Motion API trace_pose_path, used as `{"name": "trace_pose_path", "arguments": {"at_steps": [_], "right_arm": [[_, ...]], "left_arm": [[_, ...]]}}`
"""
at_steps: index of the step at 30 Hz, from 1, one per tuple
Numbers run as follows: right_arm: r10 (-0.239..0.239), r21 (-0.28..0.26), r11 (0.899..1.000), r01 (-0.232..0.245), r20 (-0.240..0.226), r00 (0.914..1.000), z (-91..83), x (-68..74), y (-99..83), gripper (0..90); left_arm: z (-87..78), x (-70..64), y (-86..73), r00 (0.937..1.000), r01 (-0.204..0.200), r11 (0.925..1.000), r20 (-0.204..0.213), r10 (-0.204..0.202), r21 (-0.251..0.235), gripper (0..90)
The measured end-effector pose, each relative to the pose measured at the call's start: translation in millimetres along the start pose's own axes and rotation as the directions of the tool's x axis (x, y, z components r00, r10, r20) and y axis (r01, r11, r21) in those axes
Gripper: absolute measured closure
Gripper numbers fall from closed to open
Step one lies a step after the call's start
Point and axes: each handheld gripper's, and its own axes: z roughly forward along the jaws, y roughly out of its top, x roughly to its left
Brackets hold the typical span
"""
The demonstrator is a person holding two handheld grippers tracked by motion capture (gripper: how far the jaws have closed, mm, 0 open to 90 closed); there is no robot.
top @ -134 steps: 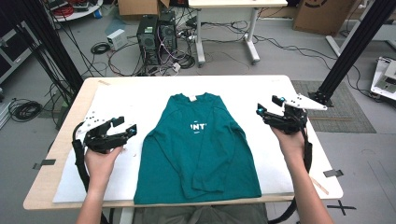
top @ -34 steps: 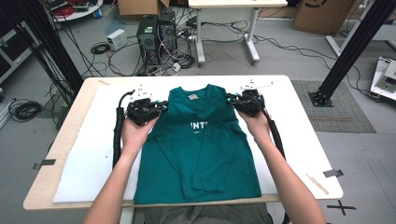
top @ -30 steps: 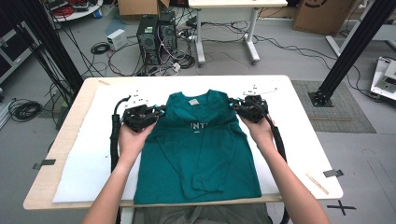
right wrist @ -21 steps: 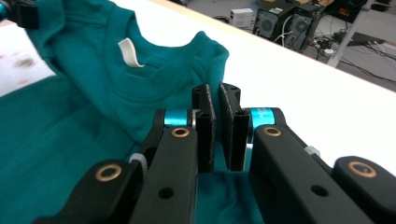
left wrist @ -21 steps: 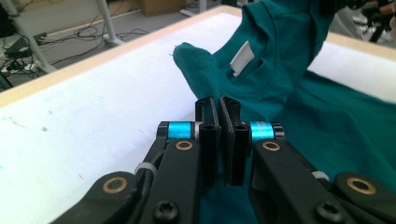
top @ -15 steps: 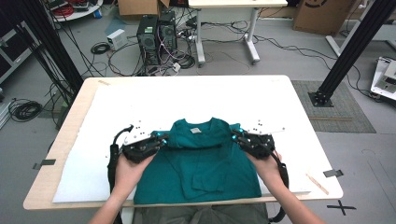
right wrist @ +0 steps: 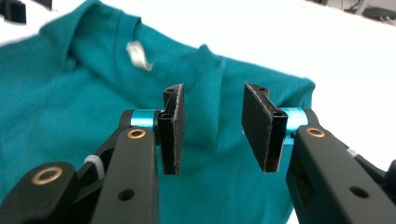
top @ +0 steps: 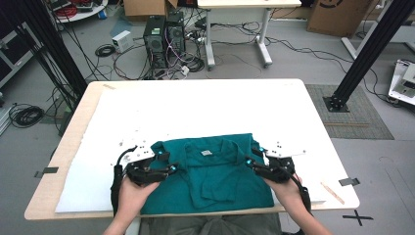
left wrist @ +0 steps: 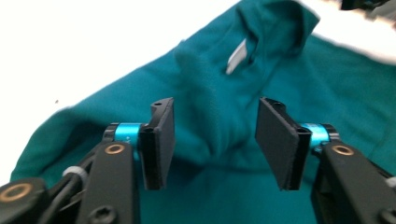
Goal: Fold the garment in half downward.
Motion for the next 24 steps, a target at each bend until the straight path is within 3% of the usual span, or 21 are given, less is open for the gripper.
{"name": "trace_pose_path", "arguments": {"at_steps": [4,7,9,10,13,15,21,24], "right_arm": [[0.017,0.031,0.999,-0.016,-0.034,0.9993,22.0,-6.1,18.2,60.4],[0.051,0.072,0.996,-0.048,-0.037,0.998,41.9,-8.9,21.0,60.3],[0.064,0.111,0.992,-0.058,-0.053,0.9965,51.1,-10.4,18.9,66.7],[0.062,0.122,0.991,-0.054,-0.058,0.9964,52.8,-9.8,17.6,73.2],[0.038,0.123,0.992,-0.029,-0.071,0.9968,50.2,-6.3,15.2,86.7],[0.037,0.104,0.994,-0.028,-0.083,0.9959,43.3,-4.1,15.1,87.7],[0.015,0.055,0.998,-0.009,-0.112,0.9936,13.5,7.5,7.6,87.8],[-0.027,0.042,0.999,0.032,-0.122,0.9922,-1.4,18.8,-3.8,87.3]], "left_arm": [[16.8,6.1,12.8,0.9996,0.026,0.9992,0.012,-0.027,0.03,46.5],[31.2,13.1,13.5,0.9964,0.077,0.9936,0.029,-0.08,0.083,45.3],[35.1,16.8,11.1,0.9935,0.102,0.9903,0.041,-0.106,0.095,46.1],[34.8,17.5,9.5,0.993,0.101,0.9906,0.052,-0.106,0.092,50.6],[28.7,14.2,7.6,0.9948,0.058,0.9961,0.08,-0.063,0.066,77.2],[21.6,9.9,8.1,0.9951,0.033,0.9986,0.092,-0.037,0.04,85.1],[4.0,-7.9,4.1,0.9948,-0.043,0.9988,0.093,0.041,0.023,85.8],[-2.8,-19.6,-4.3,0.9922,-0.073,0.9964,0.104,0.068,0.043,85.8]]}}
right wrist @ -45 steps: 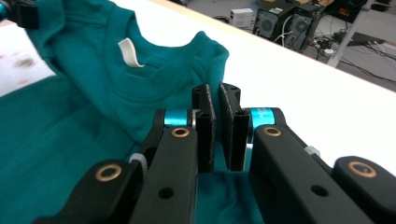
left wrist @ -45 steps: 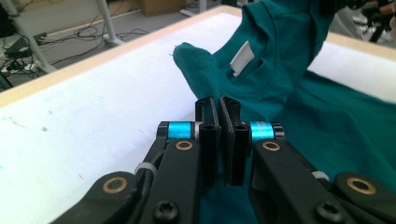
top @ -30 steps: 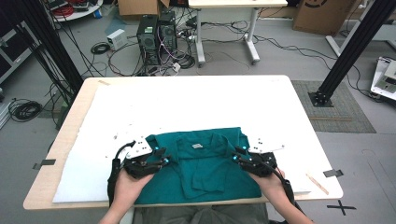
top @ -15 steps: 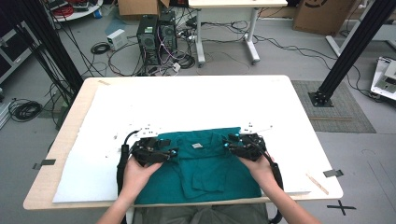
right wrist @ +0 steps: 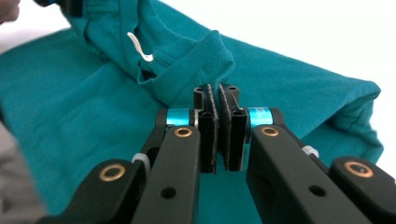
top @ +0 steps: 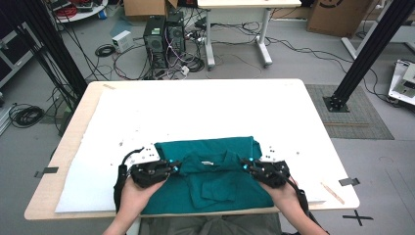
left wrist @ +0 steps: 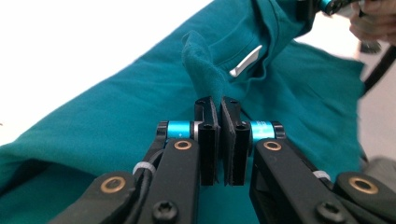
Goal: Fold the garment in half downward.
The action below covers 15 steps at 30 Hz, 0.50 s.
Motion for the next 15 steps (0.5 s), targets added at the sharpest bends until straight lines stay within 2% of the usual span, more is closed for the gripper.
{"name": "trace_pose_path", "arguments": {"at_steps": [2,3,4,6,8,10,12,14,15], "right_arm": [[-0.007,0.007,1.0,0.007,-0.018,0.9998,-3.5,7.9,-7.7,86.0],[0.002,0.019,1.0,-0.002,-0.032,0.9995,-3.3,11.2,-11.1,84.0],[-0.006,0.025,1.0,0.007,-0.035,0.9994,-2.7,13.4,-14.3,80.4],[0.003,0.049,0.999,-0.001,-0.039,0.9992,-4.0,16.9,-18.9,71.1],[-0.001,0.028,1.0,0.002,-0.029,0.9996,-11.6,16.5,-21.6,63.8],[0.016,-0.003,1.0,-0.016,0.007,0.9998,-23.6,14.8,-23.3,59.2],[0.04,-0.028,0.999,-0.039,0.041,0.9984,-34.9,10.3,-25.0,55.9],[0.07,-0.049,0.997,-0.067,0.078,0.9944,-40.4,3.4,-27.2,50.6],[0.088,-0.046,0.995,-0.084,0.093,0.9917,-40.4,-0.3,-28.8,49.1]], "left_arm": [[-2.6,-6.6,-6.8,0.9998,-0.018,0.9994,0.002,0.018,0.03,85.5],[-3.7,-9.7,-10.5,0.9999,-0.011,0.9992,-0.007,0.011,0.039,84.3],[-5.1,-12.1,-14.1,0.9999,0.002,0.999,-0.014,-0.001,0.045,80.3],[-9.8,-15.5,-20.4,0.9985,0.051,0.9978,-0.023,-0.05,0.044,60.5],[-18.6,-18.4,-26.4,0.9961,0.086,0.9963,-0.019,-0.086,0.01,53.8],[-26.3,-19.3,-30.4,0.9914,0.13,0.9911,-0.008,-0.13,-0.029,51.3],[-33.4,-16.7,-33.9,0.9836,0.179,0.9818,-0.007,-0.18,-0.063,48.1],[-34.6,-11.4,-36.9,0.9748,0.217,0.9733,-0.038,-0.22,-0.076,47.5],[-32.9,-7.7,-38.3,0.9683,0.242,0.9679,-0.048,-0.245,-0.07,47.2]]}}
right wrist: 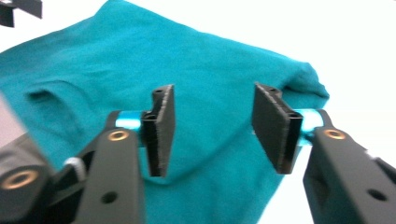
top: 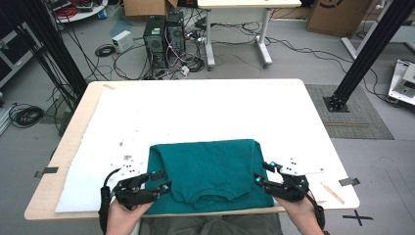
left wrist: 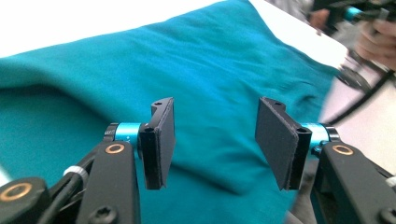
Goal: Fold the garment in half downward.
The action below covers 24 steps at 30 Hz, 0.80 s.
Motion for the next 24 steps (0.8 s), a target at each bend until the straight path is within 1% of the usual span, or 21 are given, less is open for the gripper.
{"name": "trace_pose_path", "arguments": {"at_steps": [1,2,3,4,5,6,8,10,11,12,13,15,16,17,18,19,20,21,23,24], "right_arm": [[0.028,0.006,1.0,-0.028,0.007,0.9996,2.1,-3.3,-1.4,48.4],[0.043,0.018,0.999,-0.043,0.014,0.999,5.4,-6.4,-3.1,47.6],[0.069,0.037,0.997,-0.07,0.015,0.9975,9.3,-7.2,-4.9,47.6],[0.07,0.055,0.996,-0.071,0.019,0.9973,13.7,-8.0,-6.9,47.6],[0.087,0.079,0.993,-0.089,0.023,0.9959,17.9,-7.2,-8.4,47.6],[0.097,0.096,0.991,-0.098,0.021,0.9951,22.0,-6.6,-10.3,47.7],[0.129,0.117,0.984,-0.131,0.027,0.9913,26.0,-3.4,-14.0,48.7],[0.144,0.135,0.98,-0.146,0.02,0.9893,26.8,0.1,-18.4,49.6],[0.15,0.145,0.978,-0.15,0.012,0.9886,27.1,1.8,-20.3,49.7],[0.153,0.153,0.976,-0.154,0.013,0.9881,28.4,3.1,-21.6,50.0],[0.158,0.159,0.975,-0.157,0.008,0.9874,30.7,3.7,-22.1,52.0],[0.154,0.186,0.971,-0.148,-0.017,0.9879,36.8,2.7,-22.5,58.1],[0.164,0.206,0.967,-0.153,-0.035,0.9859,39.4,3.5,-22.6,62.7],[0.153,0.227,0.964,-0.137,-0.055,0.9867,42.4,4.5,-23.2,66.4],[0.138,0.22,0.968,-0.123,-0.05,0.9892,42.4,5.5,-23.2,71.4],[0.134,0.229,0.967,-0.115,-0.07,0.9885,42.0,6.2,-22.6,77.7],[0.125,0.228,0.968,-0.103,-0.086,0.9884,40.7,6.5,-22.2,80.8],[0.107,0.216,0.973,-0.086,-0.088,0.9903,38.2,7.7,-22.0,83.7],[0.077,0.196,0.979,-0.058,-0.089,0.9931,31.5,8.9,-20.3,85.3],[0.071,0.179,0.982,-0.054,-0.089,0.9935,28.0,9.7,-19.4,85.2]], "left_arm": [[2.7,3.5,-0.7,0.9995,0.027,0.9995,-0.015,-0.027,0.016,46.7],[5.7,6.1,-1.4,0.9985,0.04,0.9987,-0.039,-0.038,0.033,46.5],[8.9,7.8,-2.3,0.9967,0.053,0.9974,-0.064,-0.05,0.048,46.5],[11.8,9.0,-3.6,0.9942,0.078,0.9956,-0.077,-0.074,0.051,46.3],[13.7,9.5,-5.2,0.9927,0.097,0.9933,-0.078,-0.092,0.062,46.2],[15.8,7.9,-7.0,0.9912,0.105,0.9918,-0.088,-0.099,0.072,46.7],[18.0,2.1,-11.1,0.9902,0.097,0.9905,-0.11,-0.086,0.097,48.5],[17.2,-1.9,-14.6,0.9901,0.109,0.9887,-0.099,-0.099,0.103,48.7],[17.3,-3.1,-15.6,0.9909,0.104,0.9892,-0.096,-0.094,0.104,49.6],[18.6,-3.7,-15.8,0.9923,0.1,0.9888,-0.085,-0.091,0.11,51.7],[20.9,-3.0,-15.5,0.9935,0.098,0.987,-0.071,-0.089,0.128,56.5],[26.9,-1.5,-15.2,0.9953,0.09,0.984,-0.05,-0.083,0.153,64.9],[29.1,-1.3,-14.4,0.9963,0.082,0.984,-0.041,-0.076,0.158,68.0],[30.1,-1.1,-13.5,0.9971,0.072,0.9833,-0.037,-0.067,0.167,72.7],[31.2,-1.2,-12.5,0.9981,0.06,0.9835,-0.024,-0.057,0.17,76.9],[31.1,-1.4,-11.6,0.9985,0.055,0.9847,-0.012,-0.053,0.166,82.9],[30.5,-2.2,-10.6,0.9989,0.047,0.9857,-0.006,-0.047,0.162,84.4],[29.1,-3.2,-9.6,0.9994,0.035,0.9874,-0.001,-0.035,0.154,85.4],[25.0,-4.7,-7.9,0.9996,0.026,0.9902,0.012,-0.027,0.138,86.1],[23.4,-5.2,-7.6,0.999,0.033,0.9912,0.025,-0.037,0.128,86.2]]}}
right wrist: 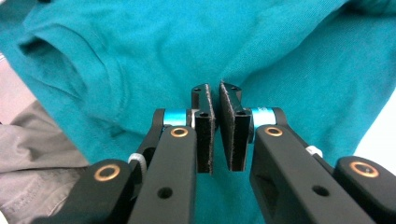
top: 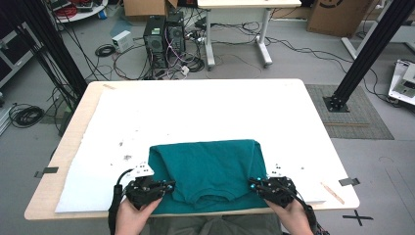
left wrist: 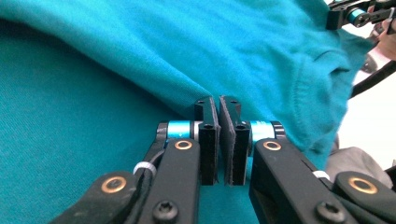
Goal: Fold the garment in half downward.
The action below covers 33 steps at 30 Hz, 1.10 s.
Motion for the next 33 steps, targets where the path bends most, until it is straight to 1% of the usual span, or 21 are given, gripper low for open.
{"name": "trace_pose_path", "arguments": {"at_steps": [5,6,9,13,14,15,16,17,18,19,20,22,23,24,25,26,27,29,30,32,33], "right_arm": [[-0.004,-0.033,0.999,0.003,-0.019,0.9998,-13.4,4.6,-0.2,85.2],[-0.011,-0.037,0.999,0.01,-0.016,0.9998,-15.8,6.4,-1.1,85.2],[-0.032,-0.028,0.999,0.031,-0.02,0.9993,-20.3,13.1,-7.2,85.1],[-0.064,-0.014,0.998,0.064,-0.007,0.9979,-21.4,18.4,-13.3,83.0],[-0.068,-0.021,0.997,0.068,0.002,0.9977,-21.8,19.1,-13.6,77.6],[-0.07,-0.024,0.997,0.07,0.013,0.9975,-22.6,19.2,-13.0,72.6],[-0.08,-0.035,0.996,0.081,0.027,0.9965,-24.1,17.4,-11.0,71.8],[-0.096,-0.046,0.994,0.098,0.04,0.9946,-25.2,15.7,-9.0,69.6],[-0.104,-0.054,0.993,0.108,0.071,0.9921,-26.7,14.3,-5.2,66.7],[-0.126,-0.069,0.989,0.133,0.106,0.9864,-27.2,10.9,-0.1,65.2],[-0.144,-0.08,0.984,0.157,0.143,0.9791,-27.3,6.8,6.0,63.8],[-0.149,-0.09,0.982,0.168,0.189,0.9706,-24.3,-5.3,20.5,61.7],[-0.144,-0.1,0.981,0.166,0.201,0.969,-21.2,-12.4,28.1,60.4],[-0.131,-0.095,0.983,0.154,0.215,0.9677,-17.3,-20.1,36.2,58.5],[-0.117,-0.094,0.985,0.141,0.228,0.9666,-12.5,-28.3,43.7,58.0],[-0.105,-0.098,0.987,0.131,0.239,0.9654,-7.4,-36.2,50.5,58.0],[-0.108,-0.096,0.986,0.136,0.254,0.9611,-1.4,-44.0,56.8,57.5],[-0.078,-0.091,0.99,0.107,0.279,0.9571,9.8,-56.5,66.0,53.0],[-0.072,-0.079,0.992,0.099,0.291,0.9538,15.4,-61.5,70.0,51.6],[-0.065,-0.065,0.994,0.091,0.331,0.9415,25.4,-69.5,74.6,43.9],[-0.054,-0.061,0.995,0.08,0.343,0.9376,29.9,-73.2,75.6,41.4]], "left_arm": [[-14.2,-7.3,-2.4,0.9981,0.015,0.9989,0.061,-0.012,-0.043,86.3],[-17.6,-9.9,-2.9,0.9979,0.013,0.9989,0.063,-0.01,-0.044,86.3],[-23.4,-15.8,-5.1,0.9992,-0.025,0.9995,0.03,0.026,-0.022,86.3],[-19.8,-17.7,-9.1,0.9992,-0.04,0.999,-0.002,0.04,0.021,85.4],[-19.4,-17.3,-8.1,0.9991,-0.042,0.9989,-0.006,0.042,0.02,82.7],[-19.3,-16.9,-4.8,0.9988,-0.035,0.9991,-0.033,0.036,0.021,70.6],[-19.7,-16.9,-2.1,0.9981,-0.04,0.9991,-0.047,0.041,0.016,60.1],[-21.1,-16.3,2.4,0.9956,-0.063,0.998,-0.069,0.063,0.009,56.8],[-21.9,-15.0,8.0,0.9932,-0.075,0.9972,-0.089,0.075,0.0,52.5],[-22.9,-12.7,14.6,0.9903,-0.093,0.9956,-0.104,0.092,-0.008,49.1],[-22.9,-10.3,21.4,0.9871,-0.108,0.994,-0.121,0.105,-0.019,49.0],[-22.3,-3.2,35.9,0.9769,-0.143,0.9892,-0.164,0.137,-0.029,47.8],[-20.6,1.1,42.9,0.9725,-0.153,0.9877,-0.182,0.145,-0.033,46.1],[-18.9,6.4,49.5,0.9685,-0.161,0.9865,-0.198,0.151,-0.032,46.0],[-16.3,11.3,55.4,0.9598,-0.172,0.9846,-0.23,0.16,-0.032,46.0],[-13.3,16.6,60.5,0.9477,-0.187,0.9821,-0.266,0.176,-0.018,46.0],[-9.0,22.6,64.7,0.9446,-0.181,0.9831,-0.282,0.168,-0.022,46.0],[-1.8,35.7,70.1,0.9425,-0.157,0.9875,-0.301,0.146,-0.014,45.7],[2.0,41.8,71.7,0.9392,-0.142,0.9898,-0.317,0.131,-0.012,44.8],[7.0,55.4,72.4,0.9455,-0.095,0.9954,-0.313,0.09,-0.003,42.2],[9.3,61.3,71.1,0.9378,-0.078,0.9969,-0.339,0.073,-0.004,41.5]]}}
